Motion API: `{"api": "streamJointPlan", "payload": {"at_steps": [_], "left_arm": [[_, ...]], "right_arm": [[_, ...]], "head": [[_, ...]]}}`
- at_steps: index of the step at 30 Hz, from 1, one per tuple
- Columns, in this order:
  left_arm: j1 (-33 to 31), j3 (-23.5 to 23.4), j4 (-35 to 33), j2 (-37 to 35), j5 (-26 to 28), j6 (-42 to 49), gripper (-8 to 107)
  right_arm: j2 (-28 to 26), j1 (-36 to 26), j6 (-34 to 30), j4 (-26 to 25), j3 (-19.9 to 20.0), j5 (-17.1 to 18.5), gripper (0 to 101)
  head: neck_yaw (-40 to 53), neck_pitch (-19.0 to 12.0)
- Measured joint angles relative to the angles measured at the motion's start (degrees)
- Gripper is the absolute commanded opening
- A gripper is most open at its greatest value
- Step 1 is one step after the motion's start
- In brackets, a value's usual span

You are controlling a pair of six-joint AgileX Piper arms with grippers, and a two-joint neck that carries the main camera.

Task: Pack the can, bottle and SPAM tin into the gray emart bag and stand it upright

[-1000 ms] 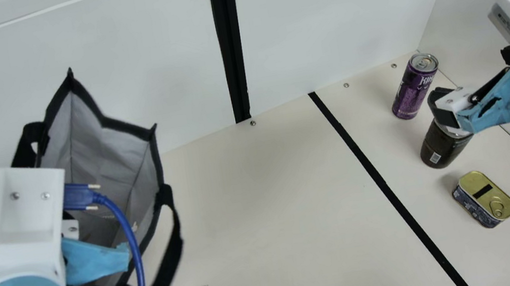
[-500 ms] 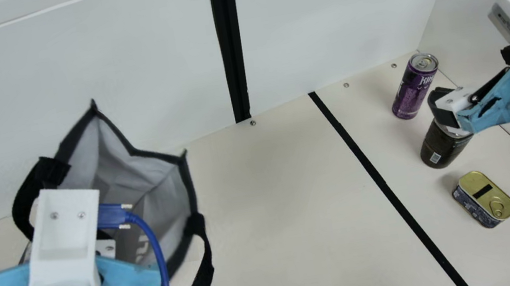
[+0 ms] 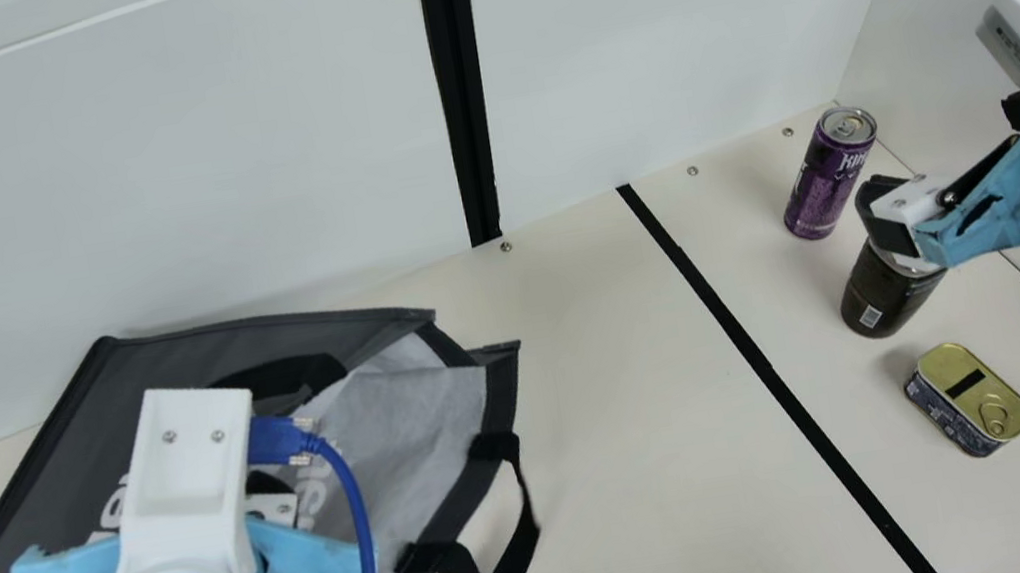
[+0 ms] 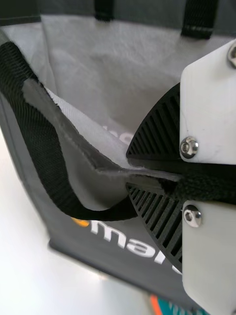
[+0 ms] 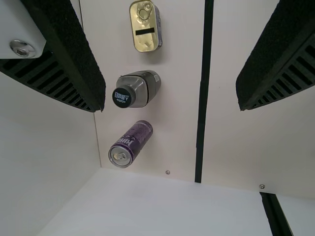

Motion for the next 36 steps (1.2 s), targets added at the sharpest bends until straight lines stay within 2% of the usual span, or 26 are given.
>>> {"api": "streamJointPlan", "payload": {"at_steps": [19,36], "left_arm": [[13.7,3.7,-25.6,0.7,-7.9,12.1,-8],[23.1,5.2,-43.7,1.3,-9.4,22.8,-8]], "right_arm": [[0.0,0.0,0.0,0.0,0.0,0.0,95],[0.0,0.0,0.0,0.0,0.0,0.0,95]], "head": [[0.0,0.0],[0.0,0.0]]}}
